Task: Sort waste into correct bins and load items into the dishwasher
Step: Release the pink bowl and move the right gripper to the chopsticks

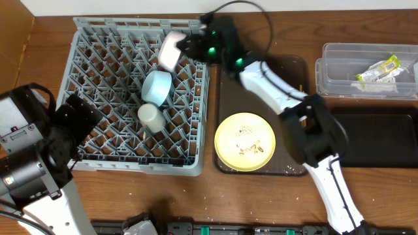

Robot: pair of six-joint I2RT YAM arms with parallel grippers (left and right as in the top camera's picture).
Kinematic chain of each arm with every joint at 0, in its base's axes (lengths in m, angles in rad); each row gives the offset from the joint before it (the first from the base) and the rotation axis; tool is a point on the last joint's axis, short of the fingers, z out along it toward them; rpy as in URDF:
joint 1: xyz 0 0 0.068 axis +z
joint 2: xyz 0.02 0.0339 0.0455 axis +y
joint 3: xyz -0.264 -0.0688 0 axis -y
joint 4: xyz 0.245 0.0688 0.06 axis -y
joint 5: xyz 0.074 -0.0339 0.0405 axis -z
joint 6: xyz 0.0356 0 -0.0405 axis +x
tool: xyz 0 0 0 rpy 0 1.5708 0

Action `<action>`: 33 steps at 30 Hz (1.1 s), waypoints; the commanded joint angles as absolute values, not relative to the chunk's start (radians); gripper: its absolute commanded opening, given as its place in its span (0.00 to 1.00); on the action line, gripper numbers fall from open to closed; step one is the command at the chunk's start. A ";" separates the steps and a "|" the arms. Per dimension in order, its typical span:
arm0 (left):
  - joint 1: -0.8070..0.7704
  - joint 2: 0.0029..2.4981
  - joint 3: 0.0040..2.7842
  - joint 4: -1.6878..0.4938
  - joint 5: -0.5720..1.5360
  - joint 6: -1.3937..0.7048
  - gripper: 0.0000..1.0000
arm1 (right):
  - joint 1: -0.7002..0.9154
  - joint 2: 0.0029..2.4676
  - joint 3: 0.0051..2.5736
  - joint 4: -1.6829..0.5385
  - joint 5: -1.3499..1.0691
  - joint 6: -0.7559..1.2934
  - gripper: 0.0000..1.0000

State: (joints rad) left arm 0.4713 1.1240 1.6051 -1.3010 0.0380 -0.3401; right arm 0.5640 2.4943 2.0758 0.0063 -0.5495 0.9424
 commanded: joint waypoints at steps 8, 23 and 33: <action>0.476 1.123 1.612 -1.301 0.029 -0.335 0.99 | 0.459 2.067 2.068 -0.450 -0.335 0.615 0.99; 0.476 1.123 1.612 -1.301 0.029 -0.335 0.99 | 0.358 1.885 2.046 -1.383 0.199 0.518 0.99; 0.476 1.123 1.612 -1.301 0.029 -0.335 0.99 | 0.364 1.912 1.697 -1.321 0.189 0.519 0.58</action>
State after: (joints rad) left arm 0.4713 1.1240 1.6051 -1.3010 0.0383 -0.3401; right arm 0.3595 1.8996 1.7844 -1.3602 0.1608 0.5228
